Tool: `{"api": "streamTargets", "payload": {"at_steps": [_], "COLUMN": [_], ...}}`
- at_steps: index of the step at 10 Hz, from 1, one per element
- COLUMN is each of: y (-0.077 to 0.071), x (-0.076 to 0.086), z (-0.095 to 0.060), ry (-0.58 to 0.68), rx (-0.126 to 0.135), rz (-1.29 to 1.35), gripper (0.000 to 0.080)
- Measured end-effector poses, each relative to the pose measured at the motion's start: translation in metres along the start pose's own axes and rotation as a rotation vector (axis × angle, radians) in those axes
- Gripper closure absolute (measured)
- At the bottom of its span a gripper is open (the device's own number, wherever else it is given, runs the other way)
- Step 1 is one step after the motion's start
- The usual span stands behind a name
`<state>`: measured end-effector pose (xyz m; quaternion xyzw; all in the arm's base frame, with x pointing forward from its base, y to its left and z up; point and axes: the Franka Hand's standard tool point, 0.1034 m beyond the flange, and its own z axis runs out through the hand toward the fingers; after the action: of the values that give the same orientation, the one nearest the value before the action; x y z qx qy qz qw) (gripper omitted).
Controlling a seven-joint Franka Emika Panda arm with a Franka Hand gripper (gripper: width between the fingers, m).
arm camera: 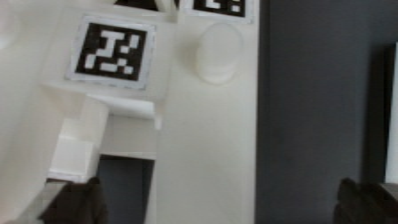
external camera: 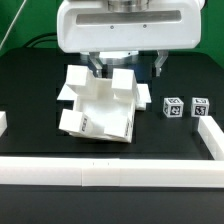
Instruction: Assemble chair
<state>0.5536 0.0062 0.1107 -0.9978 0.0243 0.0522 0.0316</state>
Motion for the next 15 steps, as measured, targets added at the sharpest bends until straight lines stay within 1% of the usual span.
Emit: {"api": "streamTargets", "payload": {"at_steps": [1,2,3,4,5,6,7,13,14,15], "y": [0.000,-0.006,-0.030,-0.041,-0.047,-0.060,-0.065,-0.064,-0.063,-0.062], "x": [0.000,0.000,-0.024,-0.039,-0.016,-0.019,-0.033,-0.034,-0.034,-0.036], "z": [0.000,0.006,0.032,0.023,-0.005,-0.001,0.009,0.010,0.009,0.005], "ry": [0.000,0.022,0.037,-0.031,-0.002,0.011,-0.007,-0.014,-0.014,-0.015], "rx": [0.000,-0.006,-0.012,0.001,0.014,0.013,0.009,0.010,0.010,0.013], "rz": [0.000,0.031,0.039,0.029,0.041,0.028,0.015,0.018,0.018,0.021], "gripper": [0.0151,0.0151,0.0151,0.0151,0.0151,0.0151,0.0151,0.0151,0.0151,0.0151]}}
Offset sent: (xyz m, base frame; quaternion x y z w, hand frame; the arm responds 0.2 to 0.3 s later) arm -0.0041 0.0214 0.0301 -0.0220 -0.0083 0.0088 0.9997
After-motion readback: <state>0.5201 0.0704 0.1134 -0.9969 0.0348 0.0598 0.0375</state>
